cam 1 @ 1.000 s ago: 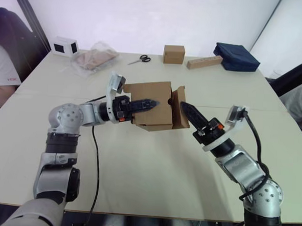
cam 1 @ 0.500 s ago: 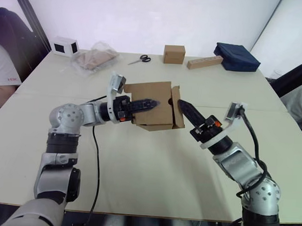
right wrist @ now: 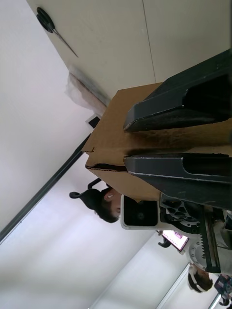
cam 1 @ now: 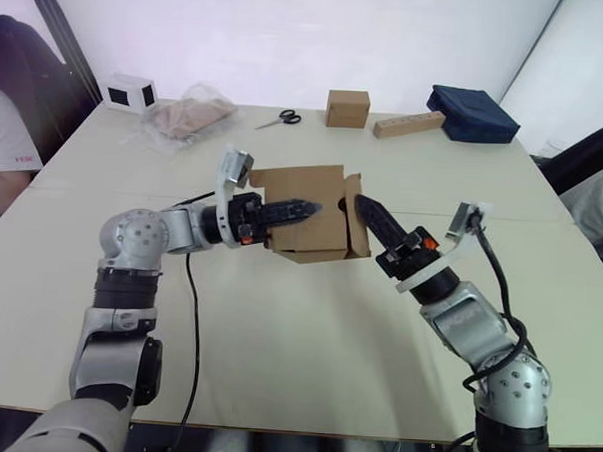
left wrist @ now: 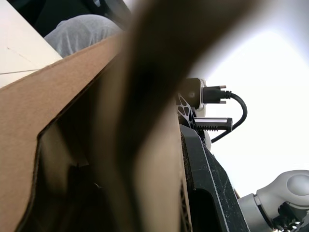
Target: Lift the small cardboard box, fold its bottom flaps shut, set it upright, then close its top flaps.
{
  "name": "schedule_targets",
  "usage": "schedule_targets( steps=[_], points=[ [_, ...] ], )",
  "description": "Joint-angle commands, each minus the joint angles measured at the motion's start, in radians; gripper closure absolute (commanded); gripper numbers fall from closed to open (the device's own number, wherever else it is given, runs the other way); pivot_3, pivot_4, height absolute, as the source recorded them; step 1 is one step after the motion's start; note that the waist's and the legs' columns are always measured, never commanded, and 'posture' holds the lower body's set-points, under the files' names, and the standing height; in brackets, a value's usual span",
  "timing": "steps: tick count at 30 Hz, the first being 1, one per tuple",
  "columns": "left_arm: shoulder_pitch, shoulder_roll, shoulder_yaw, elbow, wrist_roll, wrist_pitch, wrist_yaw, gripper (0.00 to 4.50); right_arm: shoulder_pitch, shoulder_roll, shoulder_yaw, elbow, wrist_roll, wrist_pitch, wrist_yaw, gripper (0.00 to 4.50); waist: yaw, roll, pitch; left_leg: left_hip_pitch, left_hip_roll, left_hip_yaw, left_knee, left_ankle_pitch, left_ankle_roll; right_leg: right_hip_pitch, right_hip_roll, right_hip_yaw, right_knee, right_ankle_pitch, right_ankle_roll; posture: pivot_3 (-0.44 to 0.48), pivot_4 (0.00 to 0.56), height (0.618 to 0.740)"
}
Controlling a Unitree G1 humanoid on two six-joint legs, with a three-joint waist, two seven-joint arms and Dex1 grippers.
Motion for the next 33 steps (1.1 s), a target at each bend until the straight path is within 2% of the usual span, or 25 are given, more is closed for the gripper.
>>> schedule_targets(
  steps=[1, 10, 33],
  points=[
    [0.0, -0.01, 0.022, -0.047, -0.037, -0.005, -0.005, 4.5, -0.015, 0.013, -0.001, -0.016, -0.016, -0.017, 0.003, 3.77, 0.0, 0.0, 0.0, 0.0, 0.0, 0.0, 0.0, 0.0, 0.0, 0.0, 0.0, 0.0, 0.0, 0.0, 0.0, 0.0, 0.15, 0.74],
    [0.009, -0.039, 0.014, -0.055, -0.016, -0.036, 0.018, 4.5, -0.033, 0.043, 0.005, -0.027, -0.03, -0.028, -0.023, 3.77, 0.0, 0.0, 0.0, 0.0, 0.0, 0.0, 0.0, 0.0, 0.0, 0.0, 0.0, 0.0, 0.0, 0.0, 0.0, 0.0, 0.15, 0.74],
    [0.051, -0.144, 0.044, -0.116, -0.08, -0.005, 0.136, 4.5, -0.088, 0.135, 0.054, -0.02, -0.09, -0.045, -0.07, 3.77, -0.001, 0.0, 0.0, 0.0, 0.0, 0.0, 0.0, 0.0, 0.0, 0.0, 0.0, 0.0, 0.0, 0.0, 0.0, 0.0, 0.15, 0.74]
  ],
)
